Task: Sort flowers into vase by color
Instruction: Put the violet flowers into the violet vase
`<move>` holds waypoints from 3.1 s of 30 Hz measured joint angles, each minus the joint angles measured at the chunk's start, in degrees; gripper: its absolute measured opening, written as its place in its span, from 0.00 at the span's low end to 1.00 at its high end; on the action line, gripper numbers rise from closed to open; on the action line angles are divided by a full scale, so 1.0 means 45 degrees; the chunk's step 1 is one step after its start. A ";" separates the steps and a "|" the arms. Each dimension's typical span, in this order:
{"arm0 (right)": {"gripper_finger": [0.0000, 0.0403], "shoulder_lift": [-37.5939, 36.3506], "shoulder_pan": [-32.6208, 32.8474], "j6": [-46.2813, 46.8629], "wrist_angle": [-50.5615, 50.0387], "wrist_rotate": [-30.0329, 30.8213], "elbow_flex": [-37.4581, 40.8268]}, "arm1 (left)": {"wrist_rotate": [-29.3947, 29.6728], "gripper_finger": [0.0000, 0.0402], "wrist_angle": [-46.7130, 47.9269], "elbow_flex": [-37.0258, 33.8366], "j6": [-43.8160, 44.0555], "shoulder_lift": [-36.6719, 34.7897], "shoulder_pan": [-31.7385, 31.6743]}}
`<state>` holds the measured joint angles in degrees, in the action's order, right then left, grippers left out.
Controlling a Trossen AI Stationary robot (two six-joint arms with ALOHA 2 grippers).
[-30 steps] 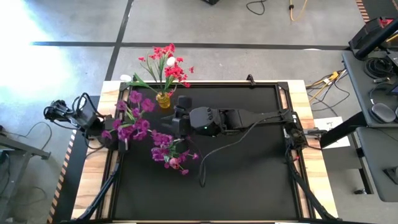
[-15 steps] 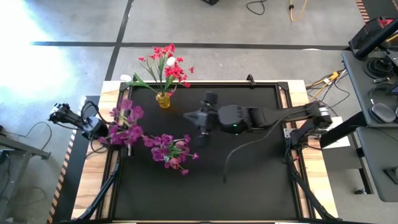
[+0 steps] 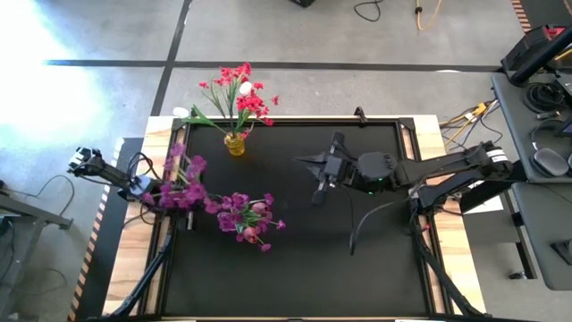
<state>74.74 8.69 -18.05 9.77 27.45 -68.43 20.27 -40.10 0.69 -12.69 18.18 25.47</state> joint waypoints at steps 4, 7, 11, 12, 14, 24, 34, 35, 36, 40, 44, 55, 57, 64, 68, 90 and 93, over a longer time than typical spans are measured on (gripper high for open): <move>0.03 -0.0108 0.0000 0.0232 -0.0012 -0.0002 0.0358 | -0.0074 0.00 -0.0013 0.0000 0.0253 0.0635 0.0005; 0.03 -0.0074 0.0000 0.0340 0.0017 -0.0003 0.0389 | -0.0167 0.00 -0.0096 0.0005 0.0674 0.1113 0.0005; 0.03 0.0089 0.0000 0.0339 0.0073 -0.0002 0.0384 | -0.0340 0.00 -0.0096 0.0000 0.1196 0.1853 0.0005; 0.03 0.0101 0.0000 0.0336 0.0062 -0.0002 0.0384 | -0.0340 0.00 -0.0131 0.0000 0.1249 0.2030 0.0005; 0.03 0.0101 0.0000 0.0336 0.0094 0.0002 0.0380 | -0.0340 0.00 -0.0498 -0.0003 0.1320 0.2440 0.0005; 0.03 0.0091 0.0010 0.0341 0.0114 -0.0002 0.0365 | -0.0316 0.00 -0.1930 -0.0019 0.1078 0.4392 0.0005; 0.03 0.0091 0.0010 0.0341 0.0187 -0.0070 0.0360 | -0.0311 0.00 -0.3978 -0.0029 0.0559 0.6474 0.0005; 0.03 0.0091 0.0010 0.0341 0.0187 -0.0075 0.0360 | -0.0311 0.00 -0.4090 -0.0029 0.0550 0.6666 0.0005; 0.03 0.0091 0.0010 0.0342 0.0187 -0.0075 0.0360 | -0.0311 0.00 -0.4218 -0.0029 0.0544 0.6856 0.0005; 0.03 0.0091 0.0013 0.0345 0.0187 -0.0083 0.0360 | -0.0228 0.00 -0.4693 -0.0035 0.0539 0.7551 0.0005; 0.03 0.0091 0.0015 0.0346 0.0187 -0.0085 0.0360 | 0.0178 0.00 -0.4800 -0.0039 0.0619 0.8131 0.0000; 0.03 0.0091 0.0040 0.0341 0.0279 -0.0090 0.0360 | 0.0383 0.00 -0.5318 -0.0044 0.0646 0.9221 0.0000; 0.03 0.0091 0.0044 0.0336 0.0279 -0.0090 0.0359 | 0.0384 0.00 -0.5318 -0.0044 0.0650 0.9259 0.0000; 0.03 0.0091 0.0097 0.0311 0.0279 -0.0095 0.0355 | 0.0384 0.00 -0.5298 -0.0044 0.0591 0.9277 0.0000; 0.03 0.0091 0.0097 0.0307 0.0279 -0.0095 0.0355 | 0.0384 0.00 -0.5279 -0.0044 0.0505 0.9277 0.0000; 0.03 0.0091 0.0097 0.0346 0.0276 -0.0095 0.0350 | 0.1287 0.00 -0.3610 -0.0049 0.0194 0.8437 0.0675; 0.03 0.0091 0.0097 0.0346 0.0284 -0.0099 0.0350 | 0.1287 0.00 -0.3494 -0.0049 0.0262 0.8436 0.0675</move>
<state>75.16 9.13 -16.49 11.05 27.01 -66.85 26.06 -55.82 0.47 -11.51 56.14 28.51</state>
